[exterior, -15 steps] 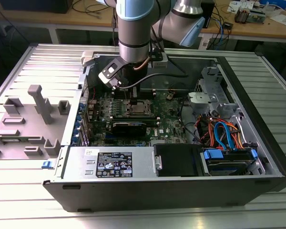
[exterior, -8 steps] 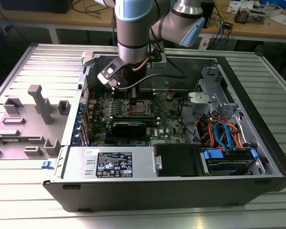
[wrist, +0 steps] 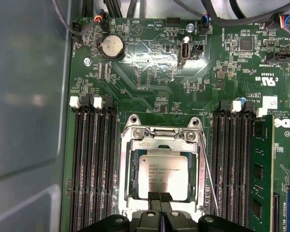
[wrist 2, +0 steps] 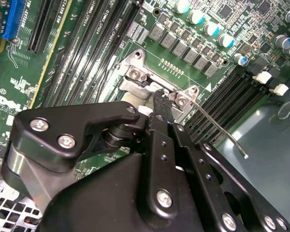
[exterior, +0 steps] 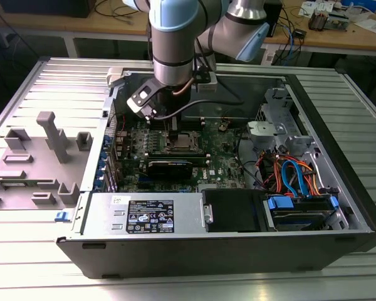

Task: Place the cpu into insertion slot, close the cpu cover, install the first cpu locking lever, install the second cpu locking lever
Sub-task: 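Close the cpu cover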

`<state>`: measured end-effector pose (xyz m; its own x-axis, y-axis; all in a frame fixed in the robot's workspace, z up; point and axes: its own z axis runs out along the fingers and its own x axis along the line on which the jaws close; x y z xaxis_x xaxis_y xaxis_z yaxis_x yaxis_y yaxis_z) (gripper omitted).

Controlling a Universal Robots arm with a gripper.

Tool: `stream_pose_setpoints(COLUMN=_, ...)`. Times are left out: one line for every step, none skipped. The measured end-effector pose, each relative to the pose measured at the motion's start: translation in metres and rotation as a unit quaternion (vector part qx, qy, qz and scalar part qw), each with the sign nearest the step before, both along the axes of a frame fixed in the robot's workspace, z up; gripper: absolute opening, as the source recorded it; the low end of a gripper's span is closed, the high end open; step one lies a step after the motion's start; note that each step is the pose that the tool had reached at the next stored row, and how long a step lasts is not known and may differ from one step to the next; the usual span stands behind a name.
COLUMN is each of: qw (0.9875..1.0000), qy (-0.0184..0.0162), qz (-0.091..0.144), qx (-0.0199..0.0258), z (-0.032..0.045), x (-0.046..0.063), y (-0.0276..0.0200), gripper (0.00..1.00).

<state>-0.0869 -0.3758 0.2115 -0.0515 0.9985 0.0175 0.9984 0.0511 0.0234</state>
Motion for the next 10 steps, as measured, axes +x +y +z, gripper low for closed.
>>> stream_pose_setpoints(qw=1.0, qy=0.0, qz=0.0, qx=0.0, z=-0.0009, x=-0.0002, y=0.0, gripper=0.11)
stream_pose_setpoints(qw=1.0, qy=0.0, qz=0.0, qx=0.0, z=-0.0016, x=-0.0004, y=0.0, gripper=0.11)
stream_pose_setpoints(qw=1.0, qy=0.0, qz=0.0, qx=-0.0001, z=-0.003, x=-0.0007, y=0.0, gripper=0.11)
stream_pose_setpoints(qw=1.0, qy=0.0001, qz=0.0, qx=-0.0001, z=-0.0035, x=-0.0008, y=-0.0001, gripper=0.11)
stream_pose_setpoints(qw=1.0, qy=0.0001, qz=0.0, qx=-0.0002, z=-0.0035, x=-0.0009, y=-0.0001, gripper=0.11)
stream_pose_setpoints(qw=1.0, qy=0.0001, qz=0.0, qx=-0.0002, z=-0.0036, x=-0.0009, y=0.0, gripper=0.11)
stream_pose_setpoints(qw=1.0, qy=0.0, qz=0.0, qx=-0.0001, z=-0.0036, x=-0.0009, y=0.0, gripper=0.11)
stream_pose_setpoints(qw=1.0, qy=0.0, qz=0.0, qx=0.0, z=-0.0034, x=-0.0008, y=0.0, gripper=0.11)
stream_pose_setpoints(qw=1.0, qy=0.0, qz=0.0, qx=0.0, z=-0.003, x=-0.0008, y=0.0, gripper=0.11)
stream_pose_setpoints(qw=1.0, qy=0.0, qz=0.0, qx=-0.0001, z=-0.0024, x=-0.0009, y=0.0, gripper=0.11)
